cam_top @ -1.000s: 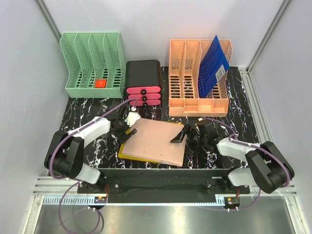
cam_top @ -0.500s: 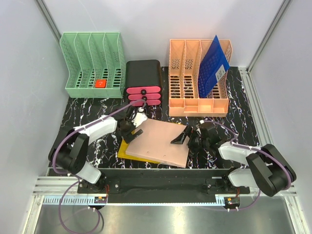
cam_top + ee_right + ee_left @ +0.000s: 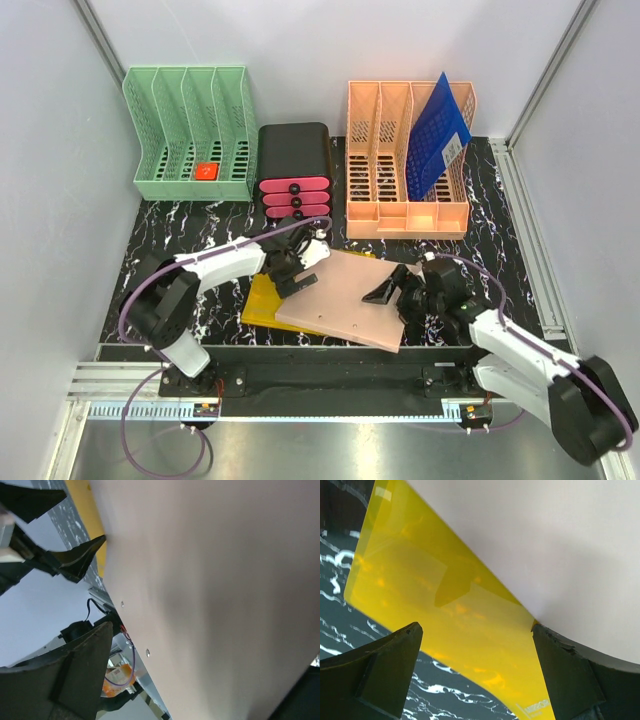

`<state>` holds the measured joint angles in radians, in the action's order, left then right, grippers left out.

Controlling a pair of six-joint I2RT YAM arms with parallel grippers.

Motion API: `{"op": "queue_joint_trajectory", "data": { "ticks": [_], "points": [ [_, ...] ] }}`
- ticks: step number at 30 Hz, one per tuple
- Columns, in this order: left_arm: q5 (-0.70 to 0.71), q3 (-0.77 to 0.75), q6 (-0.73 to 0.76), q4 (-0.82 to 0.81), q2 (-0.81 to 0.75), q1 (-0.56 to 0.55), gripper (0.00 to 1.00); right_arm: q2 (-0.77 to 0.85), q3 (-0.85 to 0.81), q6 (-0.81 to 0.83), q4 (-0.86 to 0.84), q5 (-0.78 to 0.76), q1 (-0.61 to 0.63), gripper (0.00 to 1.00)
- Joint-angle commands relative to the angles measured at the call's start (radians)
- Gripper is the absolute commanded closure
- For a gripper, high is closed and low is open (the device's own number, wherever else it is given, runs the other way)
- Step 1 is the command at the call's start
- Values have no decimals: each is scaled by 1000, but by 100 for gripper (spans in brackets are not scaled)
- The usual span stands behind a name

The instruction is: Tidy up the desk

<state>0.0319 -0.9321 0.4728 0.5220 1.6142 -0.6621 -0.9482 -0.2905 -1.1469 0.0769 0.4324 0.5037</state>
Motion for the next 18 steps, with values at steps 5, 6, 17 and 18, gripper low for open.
{"op": "queue_joint_trajectory", "data": {
  "ticks": [5,6,17,18],
  "points": [
    [-70,-14,-33,-10,49,-53,1,183,-110,-25,168,-21,6,74],
    [-69,-16,-33,-10,46,-54,1,190,-117,-25,178,-20,6,79],
    [40,-98,-8,39,-117,62,1,69,-675,341,666,-170,6,100],
    [31,-137,-13,58,-137,99,1,18,-828,427,726,-202,6,100]
  ]
}}
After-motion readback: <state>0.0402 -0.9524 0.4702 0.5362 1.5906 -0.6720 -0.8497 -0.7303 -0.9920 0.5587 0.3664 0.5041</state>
